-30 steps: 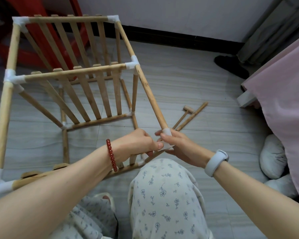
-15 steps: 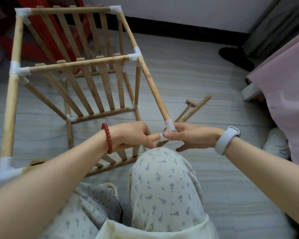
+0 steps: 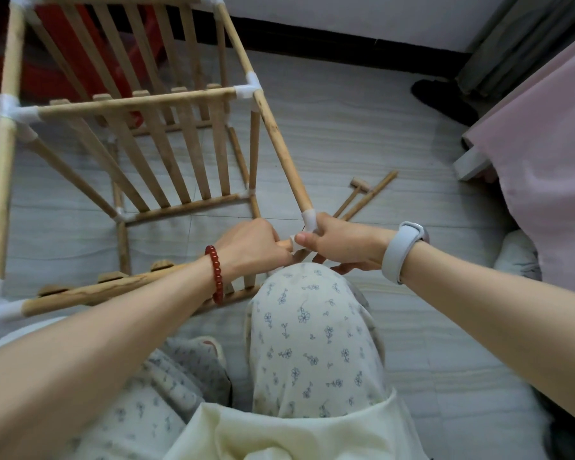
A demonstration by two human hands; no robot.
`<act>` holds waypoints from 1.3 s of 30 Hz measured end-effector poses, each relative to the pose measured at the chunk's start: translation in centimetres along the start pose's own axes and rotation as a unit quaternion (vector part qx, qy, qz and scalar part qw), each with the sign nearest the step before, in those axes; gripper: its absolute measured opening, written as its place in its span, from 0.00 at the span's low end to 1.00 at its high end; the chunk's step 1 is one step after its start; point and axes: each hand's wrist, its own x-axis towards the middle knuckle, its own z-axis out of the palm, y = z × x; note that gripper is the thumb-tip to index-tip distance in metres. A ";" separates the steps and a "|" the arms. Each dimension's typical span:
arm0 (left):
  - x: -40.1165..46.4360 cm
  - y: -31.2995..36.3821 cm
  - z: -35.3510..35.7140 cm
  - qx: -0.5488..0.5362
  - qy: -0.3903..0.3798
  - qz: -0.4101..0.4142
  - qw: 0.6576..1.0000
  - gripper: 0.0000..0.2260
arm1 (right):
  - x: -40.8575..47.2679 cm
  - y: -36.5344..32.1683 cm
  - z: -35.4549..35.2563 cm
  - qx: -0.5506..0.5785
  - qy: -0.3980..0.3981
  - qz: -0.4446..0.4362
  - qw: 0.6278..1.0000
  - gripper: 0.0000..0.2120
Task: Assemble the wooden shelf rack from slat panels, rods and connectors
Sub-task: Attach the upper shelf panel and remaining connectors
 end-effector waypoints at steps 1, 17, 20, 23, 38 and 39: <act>0.0 0.0 -0.1 -0.004 -0.010 -0.001 1.000 0.15 | 0.0 -0.1 0.1 -0.005 -0.002 0.001 1.000 0.13; 0.0 0.3 -0.4 0.014 -0.005 0.032 0.999 0.10 | 0.9 2.7 -0.4 0.011 0.010 -0.123 0.992 0.14; 0.4 0.6 -1.2 0.079 -0.014 0.079 0.994 0.09 | 1.0 2.9 -0.5 0.047 0.023 -0.155 0.987 0.13; 1.2 0.9 -4.2 0.062 -0.101 0.087 0.989 0.13 | 1.0 3.1 0.0 0.135 0.030 -0.158 0.978 0.13; 8.7 5.2 -2.5 -0.181 0.121 -0.004 0.976 0.11 | 4.8 3.3 0.2 0.103 0.146 -0.210 0.961 0.10; 9.1 5.1 -2.3 -0.191 0.133 -0.003 0.973 0.11 | 5.1 3.4 0.1 0.096 0.154 -0.222 0.958 0.11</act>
